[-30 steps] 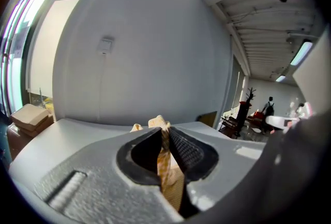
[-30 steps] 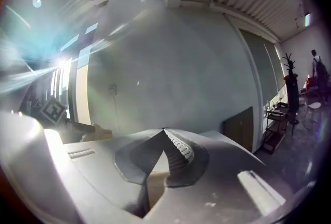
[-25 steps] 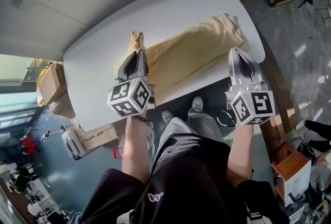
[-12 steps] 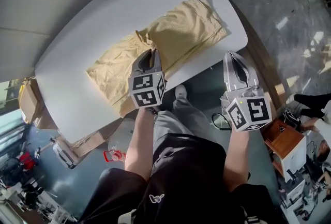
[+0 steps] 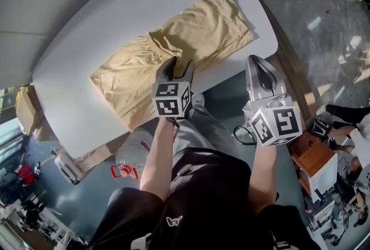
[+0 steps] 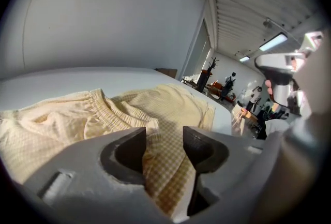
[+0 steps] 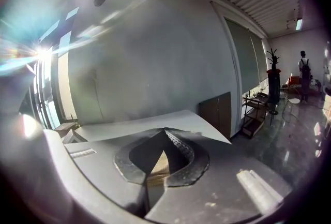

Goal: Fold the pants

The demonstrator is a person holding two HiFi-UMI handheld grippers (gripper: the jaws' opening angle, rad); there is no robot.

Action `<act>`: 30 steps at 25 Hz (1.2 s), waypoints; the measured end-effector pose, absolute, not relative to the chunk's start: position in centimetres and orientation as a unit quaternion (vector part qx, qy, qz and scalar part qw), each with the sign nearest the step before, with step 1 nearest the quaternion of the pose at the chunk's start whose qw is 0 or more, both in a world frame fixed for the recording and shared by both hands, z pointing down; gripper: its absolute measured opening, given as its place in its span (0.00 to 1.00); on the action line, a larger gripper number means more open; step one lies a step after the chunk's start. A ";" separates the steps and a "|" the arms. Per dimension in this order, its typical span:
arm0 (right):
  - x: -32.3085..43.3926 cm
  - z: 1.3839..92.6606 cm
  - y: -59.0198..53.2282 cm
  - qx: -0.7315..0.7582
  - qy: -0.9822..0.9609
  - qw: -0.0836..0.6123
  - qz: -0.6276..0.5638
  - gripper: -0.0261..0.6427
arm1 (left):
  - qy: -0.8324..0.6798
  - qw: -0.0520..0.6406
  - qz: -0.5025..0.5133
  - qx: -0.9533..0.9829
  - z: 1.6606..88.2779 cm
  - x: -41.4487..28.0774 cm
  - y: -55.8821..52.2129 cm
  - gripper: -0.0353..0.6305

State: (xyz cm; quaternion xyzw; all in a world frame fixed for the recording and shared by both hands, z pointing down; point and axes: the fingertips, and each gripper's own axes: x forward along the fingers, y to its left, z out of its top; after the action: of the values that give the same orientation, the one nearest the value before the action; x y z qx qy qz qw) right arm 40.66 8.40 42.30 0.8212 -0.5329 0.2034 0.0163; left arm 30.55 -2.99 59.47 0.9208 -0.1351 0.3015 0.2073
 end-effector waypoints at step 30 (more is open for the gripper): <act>19.0 33.6 -11.0 0.612 -0.781 0.011 0.122 0.05 | -0.459 0.163 0.106 0.867 41.7 2.0 -13.9 0.06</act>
State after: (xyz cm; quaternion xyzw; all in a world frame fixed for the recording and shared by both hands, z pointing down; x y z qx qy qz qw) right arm 18.96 -10.99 33.59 0.6122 -0.7811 0.1222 0.0112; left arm 1.99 -13.90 41.68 0.8667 -0.4595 0.1060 0.1630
